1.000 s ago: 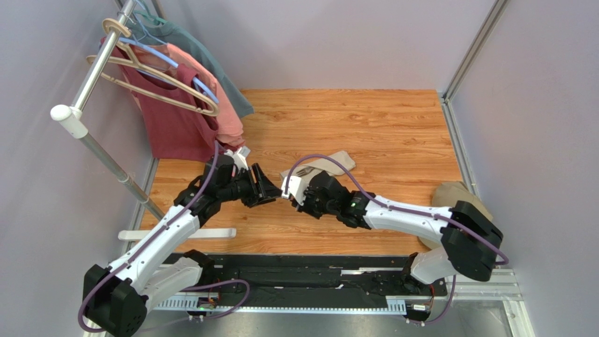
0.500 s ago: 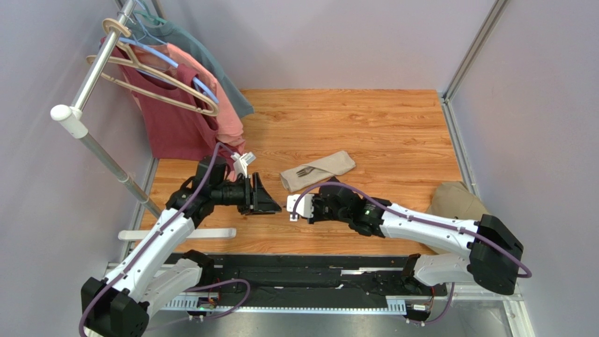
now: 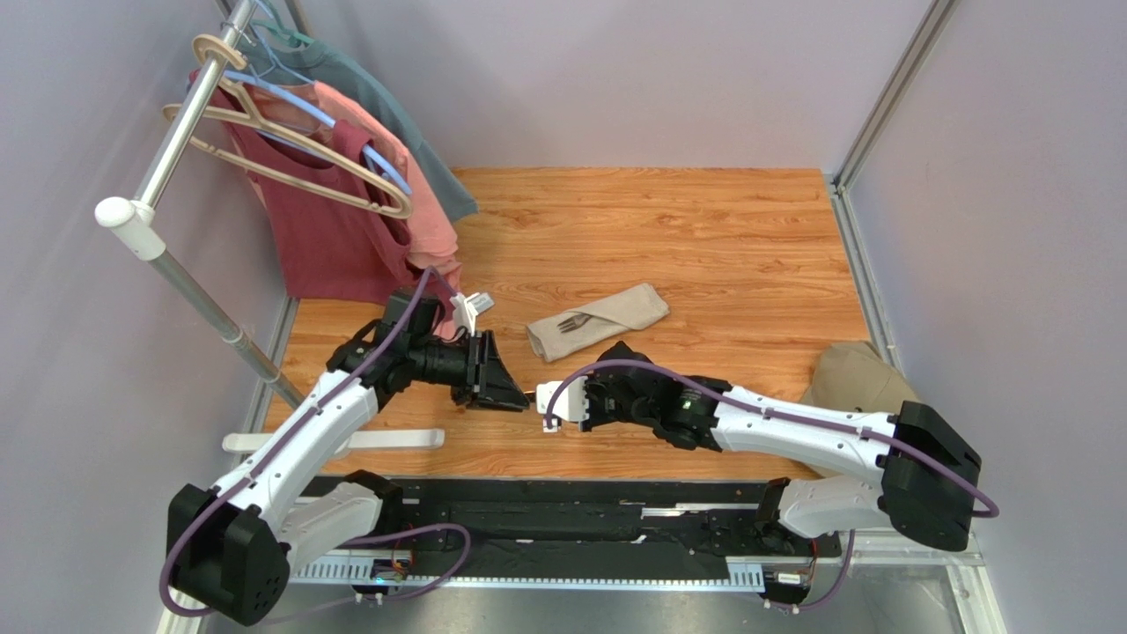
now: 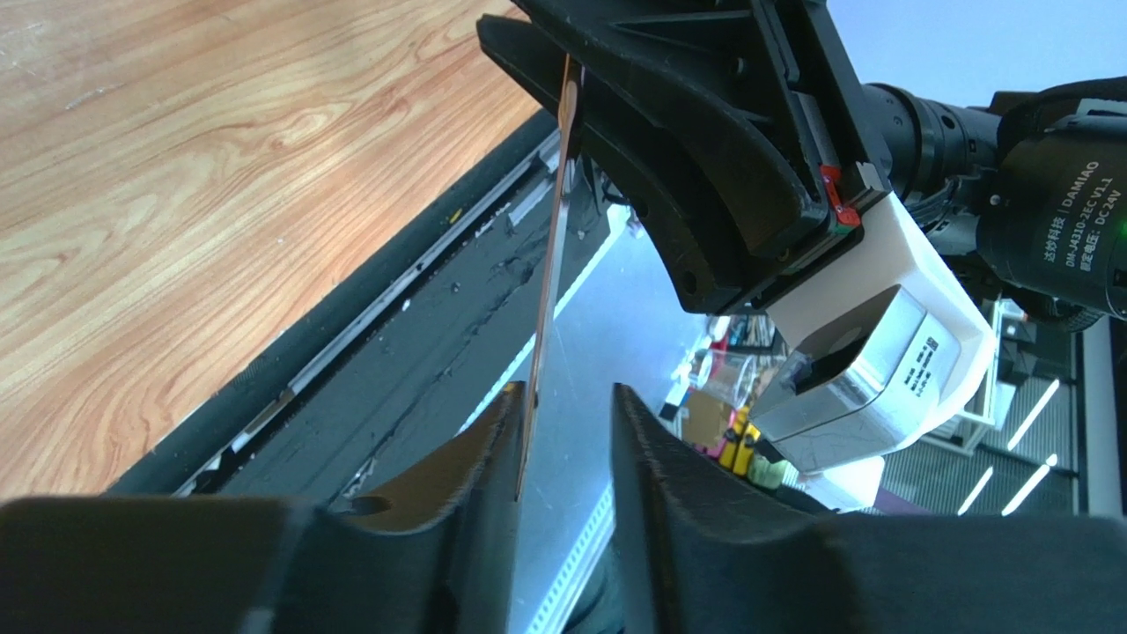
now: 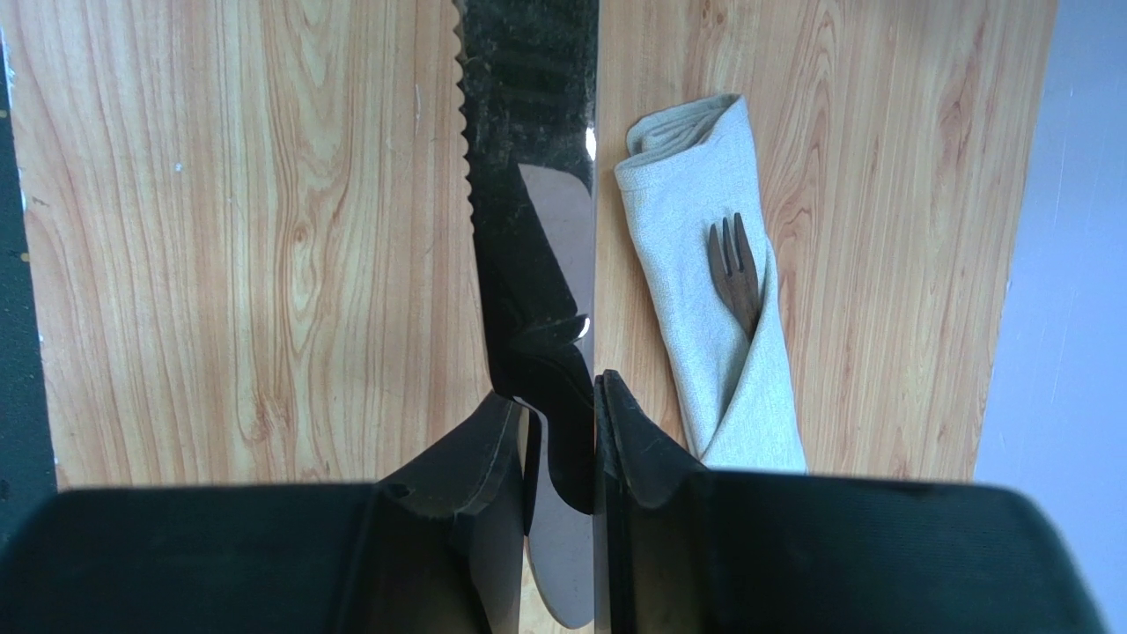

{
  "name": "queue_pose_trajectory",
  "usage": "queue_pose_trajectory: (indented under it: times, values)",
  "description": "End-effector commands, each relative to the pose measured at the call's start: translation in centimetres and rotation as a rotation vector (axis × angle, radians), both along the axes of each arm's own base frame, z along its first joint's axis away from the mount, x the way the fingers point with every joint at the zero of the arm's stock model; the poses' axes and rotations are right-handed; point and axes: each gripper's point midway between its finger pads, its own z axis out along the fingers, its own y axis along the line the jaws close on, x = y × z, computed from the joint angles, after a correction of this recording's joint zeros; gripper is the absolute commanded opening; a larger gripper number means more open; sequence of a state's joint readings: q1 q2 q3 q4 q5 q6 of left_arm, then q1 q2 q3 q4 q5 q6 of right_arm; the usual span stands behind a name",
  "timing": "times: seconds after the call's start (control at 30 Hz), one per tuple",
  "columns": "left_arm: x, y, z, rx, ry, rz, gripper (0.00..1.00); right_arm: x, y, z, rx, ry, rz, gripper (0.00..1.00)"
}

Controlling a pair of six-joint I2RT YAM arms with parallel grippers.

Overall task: Fold the napkin into a case and place the utensils inside
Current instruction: Pass from the right arm to the left

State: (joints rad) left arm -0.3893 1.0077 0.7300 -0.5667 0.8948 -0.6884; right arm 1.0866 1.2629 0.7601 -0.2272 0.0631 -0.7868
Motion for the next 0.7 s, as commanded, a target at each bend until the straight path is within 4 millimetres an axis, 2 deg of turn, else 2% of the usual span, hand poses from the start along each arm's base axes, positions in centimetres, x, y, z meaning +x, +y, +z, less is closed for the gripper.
queue_pose_trajectory:
  times: [0.0,0.23,0.27,0.3,0.33,0.37,0.4,0.43,0.47,0.5,0.53,0.57,0.63,0.67]
  values:
    - [-0.3,-0.1,-0.1,-0.016,0.010,-0.048,0.34,1.0,1.5,2.5,0.038,-0.084,0.023,0.00]
    - [1.5,-0.8,-0.6,-0.019,-0.005,-0.026,0.09,1.7,2.2,3.3,0.051,-0.115,0.019,0.00]
    - [1.9,-0.8,-0.9,-0.012,-0.012,-0.018,0.00,2.0,2.3,3.6,0.065,-0.127,0.010,0.07]
    - [2.2,-0.8,-1.2,0.002,-0.024,-0.010,0.00,2.2,2.4,3.8,0.080,-0.123,-0.001,0.21]
    - [2.9,-0.5,-1.8,0.038,-0.043,0.024,0.00,2.6,2.3,3.8,0.121,-0.079,-0.056,0.39]
    - [3.7,-0.4,-2.0,0.048,-0.082,0.051,0.00,4.2,1.5,4.3,0.168,-0.058,-0.131,0.59]
    - [4.2,-0.1,-2.0,0.066,-0.113,0.084,0.00,5.0,0.9,4.6,0.211,-0.022,-0.186,0.63]
    - [5.0,0.4,-3.0,0.112,-0.131,0.137,0.00,5.5,0.3,4.5,0.301,0.085,-0.291,0.66]
    - [6.0,0.3,-2.7,0.096,-0.179,0.164,0.00,7.0,-0.9,5.6,0.396,0.138,-0.340,0.84]
    - [6.6,0.2,-2.8,0.093,-0.185,0.189,0.00,7.5,-1.5,5.7,0.456,0.186,-0.393,1.00]
    - [7.0,0.2,-3.2,0.092,-0.187,0.206,0.00,7.6,-2.0,5.7,0.515,0.248,-0.450,1.00]
    - [8.1,-0.3,-2.7,0.060,-0.228,0.218,0.00,8.4,-3.0,6.5,0.573,0.264,-0.498,1.00]
    - [8.8,-0.9,-2.5,0.022,-0.235,0.225,0.00,9.5,-3.9,7.3,0.639,0.298,-0.580,1.00]
    - [9.4,-1.1,-2.7,0.016,-0.235,0.231,0.00,10.5,-5.2,7.1,0.674,0.349,-0.678,1.00]
